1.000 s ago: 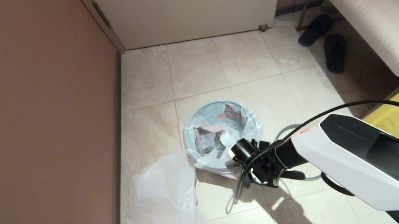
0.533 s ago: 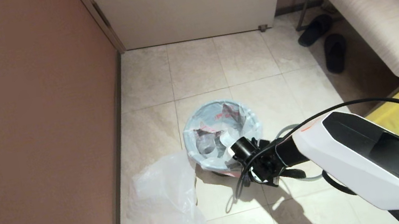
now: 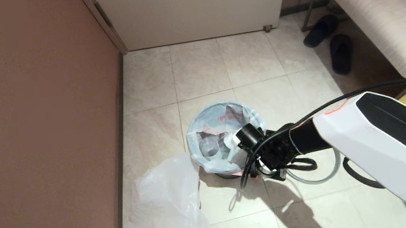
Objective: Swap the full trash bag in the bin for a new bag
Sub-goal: Place the trash bag on the floor
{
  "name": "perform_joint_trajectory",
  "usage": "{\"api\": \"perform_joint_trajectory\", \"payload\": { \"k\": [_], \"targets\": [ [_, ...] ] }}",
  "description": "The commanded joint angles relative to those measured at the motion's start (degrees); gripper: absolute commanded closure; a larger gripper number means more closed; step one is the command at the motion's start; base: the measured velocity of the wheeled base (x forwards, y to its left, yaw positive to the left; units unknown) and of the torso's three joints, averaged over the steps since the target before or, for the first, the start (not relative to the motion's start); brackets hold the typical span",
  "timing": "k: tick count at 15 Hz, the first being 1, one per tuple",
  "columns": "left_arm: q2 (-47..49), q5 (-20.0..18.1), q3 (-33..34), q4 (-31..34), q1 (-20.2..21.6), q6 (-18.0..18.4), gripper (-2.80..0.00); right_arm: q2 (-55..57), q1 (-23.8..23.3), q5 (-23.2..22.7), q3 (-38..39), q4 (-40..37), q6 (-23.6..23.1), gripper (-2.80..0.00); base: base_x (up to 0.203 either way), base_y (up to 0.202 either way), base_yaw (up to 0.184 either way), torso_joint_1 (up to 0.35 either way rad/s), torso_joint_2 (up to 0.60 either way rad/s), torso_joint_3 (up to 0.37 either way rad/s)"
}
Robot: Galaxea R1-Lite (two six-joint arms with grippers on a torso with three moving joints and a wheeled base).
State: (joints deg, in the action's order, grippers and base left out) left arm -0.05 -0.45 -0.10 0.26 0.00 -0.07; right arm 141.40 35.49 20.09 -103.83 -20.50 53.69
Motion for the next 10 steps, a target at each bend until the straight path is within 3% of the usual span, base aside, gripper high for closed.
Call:
{"api": "perform_joint_trajectory", "payload": {
  "k": [1,10],
  "targets": [
    [0.0,0.0,0.0,0.0,0.0,0.0,0.00,-5.0,0.2,-1.8,0.0,-2.6,0.3,0.00,0.000,0.000,0.000,0.000,0.00,0.000],
    [0.1,0.0,0.0,0.0,0.0,0.0,0.00,-12.0,0.7,-10.4,-3.1,-7.4,-0.5,0.00,0.000,0.000,0.000,0.000,0.00,0.000]
  ]
}}
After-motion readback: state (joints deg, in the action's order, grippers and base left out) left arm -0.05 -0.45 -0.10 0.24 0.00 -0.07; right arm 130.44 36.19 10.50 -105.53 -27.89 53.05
